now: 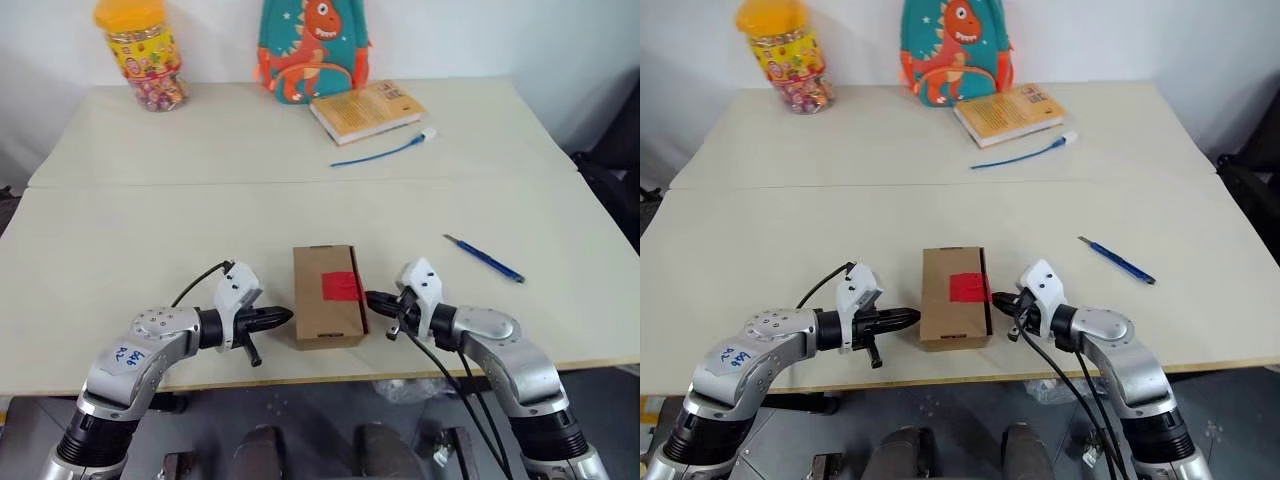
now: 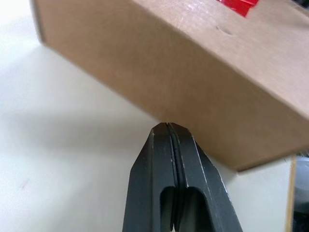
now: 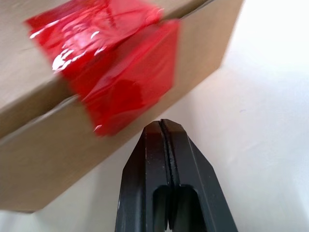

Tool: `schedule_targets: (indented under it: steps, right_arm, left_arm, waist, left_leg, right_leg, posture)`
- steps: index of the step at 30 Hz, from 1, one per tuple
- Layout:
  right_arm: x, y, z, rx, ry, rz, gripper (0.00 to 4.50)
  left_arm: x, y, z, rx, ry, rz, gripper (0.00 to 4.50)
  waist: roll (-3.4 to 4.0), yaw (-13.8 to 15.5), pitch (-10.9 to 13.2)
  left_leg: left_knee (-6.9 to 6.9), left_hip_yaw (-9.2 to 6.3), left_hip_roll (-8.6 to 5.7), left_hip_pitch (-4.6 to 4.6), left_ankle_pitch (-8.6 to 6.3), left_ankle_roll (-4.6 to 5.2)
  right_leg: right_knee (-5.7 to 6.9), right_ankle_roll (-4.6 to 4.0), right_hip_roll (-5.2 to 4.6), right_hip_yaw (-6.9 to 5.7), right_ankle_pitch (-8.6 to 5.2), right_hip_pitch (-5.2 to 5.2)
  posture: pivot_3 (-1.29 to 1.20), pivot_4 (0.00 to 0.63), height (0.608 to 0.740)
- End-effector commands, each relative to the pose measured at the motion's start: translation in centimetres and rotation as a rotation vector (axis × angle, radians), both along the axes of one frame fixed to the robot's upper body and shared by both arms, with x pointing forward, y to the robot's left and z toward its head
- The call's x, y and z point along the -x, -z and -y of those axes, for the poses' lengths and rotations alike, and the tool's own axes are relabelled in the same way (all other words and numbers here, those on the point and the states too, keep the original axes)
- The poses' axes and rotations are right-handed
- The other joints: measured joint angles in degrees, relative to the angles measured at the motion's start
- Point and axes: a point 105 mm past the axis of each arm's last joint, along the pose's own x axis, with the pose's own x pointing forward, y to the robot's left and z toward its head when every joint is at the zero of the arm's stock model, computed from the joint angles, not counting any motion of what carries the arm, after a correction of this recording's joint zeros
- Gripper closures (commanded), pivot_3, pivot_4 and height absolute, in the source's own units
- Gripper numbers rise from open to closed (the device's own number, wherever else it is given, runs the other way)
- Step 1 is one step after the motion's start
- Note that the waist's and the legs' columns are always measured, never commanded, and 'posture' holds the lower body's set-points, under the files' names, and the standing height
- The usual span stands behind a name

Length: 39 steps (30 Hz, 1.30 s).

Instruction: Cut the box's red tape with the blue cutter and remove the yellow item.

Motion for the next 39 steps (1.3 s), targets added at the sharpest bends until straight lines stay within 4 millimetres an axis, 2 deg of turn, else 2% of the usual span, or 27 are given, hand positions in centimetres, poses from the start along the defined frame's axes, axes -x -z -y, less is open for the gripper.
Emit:
schedule_targets:
  steps: [1, 5, 7, 10, 12, 15, 19, 22, 26, 29, 33, 34, 39]
  right_arm:
    - [0.1, -3.2, 1.0, -0.075, 0.024, 0.088, 4.47]
    - [0.5, -4.4, 2.4, -0.064, 0.052, 0.085, 4.47]
    - [0.3, -5.2, 2.7, -0.081, 0.081, 0.044, 4.47]
    - [0.1, -5.4, 2.8, -0.092, 0.115, -0.057, 4.47]
    - [0.1, -5.5, 2.4, -0.095, 0.116, -0.126, 4.47]
    - [0.4, -5.7, 1.6, -0.095, 0.096, -0.21, 4.47]
    - [0.9, -5.2, 1.3, -0.077, 0.094, -0.302, 4.47]
    - [1.3, -5.4, 1.0, -0.064, 0.069, -0.306, 3.94]
    - [1.5, -5.8, 0.9, -0.078, 0.065, -0.31, 2.58]
    - [1.9, -6.0, 0.6, -0.091, 0.038, -0.328, 1.56]
    - [2.0, -6.0, 0.4, -0.103, 0.022, -0.351, 0.16]
    - [2.0, -5.9, 0.4, -0.101, 0.021, -0.354, 0.03]
    - [1.0, -4.8, 1.0, -0.052, 0.078, -0.354, 0.03]
  left_arm:
    - [-0.1, -1.7, -1.9, -0.02, 0.015, 0.047, 4.5]
    - [-0.5, -4.5, -3.4, -0.006, 0.092, 0.067, 4.5]
    - [-1.4, -6.4, -2.8, 0.034, 0.128, 0.119, 4.5]
    - [-2.7, -8.0, -1.0, 0.093, 0.161, 0.179, 4.5]
    - [-3.4, -8.0, 0.9, 0.109, 0.209, 0.199, 4.5]
    - [-4.0, -7.0, 3.9, 0.092, 0.285, 0.198, 4.5]
    - [-4.2, -6.0, 5.6, 0.07, 0.322, 0.199, 4.5]
    - [-4.2, -5.3, 6.4, 0.047, 0.34, 0.202, 4.5]
    - [-3.9, -4.8, 6.9, 0.047, 0.356, 0.182, 4.5]
    - [-3.8, -3.7, 7.0, 0.001, 0.361, 0.173, 4.5]
    - [-3.6, -3.5, 7.2, 0.001, 0.356, 0.169, 4.5]
    - [-3.6, -3.5, 7.2, 0.001, 0.357, 0.168, 4.5]
    - [-3.4, -3.4, 7.3, -0.002, 0.356, 0.165, 4.5]
  waist:
    - [-0.01, 1.25, 0.01]
    - [-0.02, 1.79, 0.01]
    - [-0.02, 1.81, 0.01]
    - [-0.01, 1.7, 0.01]
    - [-0.02, 1.61, 0.01]
    - [-0.02, 1.64, 0.01]
    - [-0.03, 1.53, 0.01]
    - [-0.03, 1.64, 0.01]
    - [-0.03, 1.65, 0.01]
    - [-0.04, 1.65, 0.01]
    - [-0.04, 1.64, 0.01]
    - [-0.04, 1.64, 0.01]
    - [-0.04, 1.64, 0.01]
  left_leg:
    - [0.0, 0.12, 0.05, -0.14, 0.02, -0.04]
    - [-0.08, 0.37, 0.08, -0.19, 0.15, -0.13]
    - [-0.07, 0.48, 0.07, -0.16, 0.14, -0.1]
    - [-0.08, 0.52, 0.07, -0.12, 0.14, -0.09]
    - [-0.12, 0.6, 0.08, -0.1, 0.14, -0.09]
    - [-0.12, 0.71, 0.09, -0.13, 0.14, -0.09]
    - [-0.12, 0.83, 0.1, -0.17, 0.13, -0.08]
    - [-0.1, 0.95, 0.11, -0.22, 0.13, -0.08]
    - [-0.03, 1.06, 0.1, -0.24, 0.11, -0.04]
    - [-0.04, 1.07, 0.11, -0.23, 0.11, -0.04]
    - [-0.03, 1.1, 0.11, -0.22, 0.11, -0.04]
    - [-0.02, 1.1, 0.11, -0.21, 0.1, -0.03]
    - [-0.03, 1.12, 0.1, -0.21, 0.08, 0.01]
  right_leg:
    - [0.13, -0.22, 0.0, 0.02, -0.13, -0.07]
    - [0.17, -0.25, 0.06, 0.22, -0.14, -0.37]
    - [0.14, -0.25, 0.05, 0.31, -0.14, -0.37]
    - [0.18, -0.25, 0.07, 0.39, -0.13, -0.36]
    - [0.29, -0.25, 0.08, 0.47, -0.13, -0.42]
    - [0.53, -0.24, 0.1, 0.59, -0.13, -0.5]
    - [0.53, -0.23, 0.13, 0.71, -0.13, -0.63]
    - [0.61, -0.23, 0.13, 0.83, -0.13, -0.79]
    - [0.6, -0.21, 0.12, 0.96, -0.11, -0.87]
    - [0.6, -0.21, 0.12, 0.98, -0.11, -0.88]
    - [0.6, -0.21, 0.12, 1.01, -0.11, -0.89]
    - [0.6, -0.21, 0.12, 1.01, -0.11, -0.89]
    - [0.6, -0.21, 0.11, 1.04, -0.11, -0.89]
  posture:
    - [0.0, 0.15, 0.74]
    - [0.0, 0.15, 0.74]
    - [0.0, 0.15, 0.74]
    - [0.0, 0.15, 0.74]
    - [0.0, 0.15, 0.74]
    - [0.0, 0.15, 0.74]
    - [0.0, 0.15, 0.74]
    - [0.0, 0.15, 0.74]
    - [0.0, 0.15, 0.74]
    - [0.0, 0.15, 0.74]
    - [0.0, 0.15, 0.74]
    - [0.0, 0.15, 0.74]
    - [0.0, 0.15, 0.74]
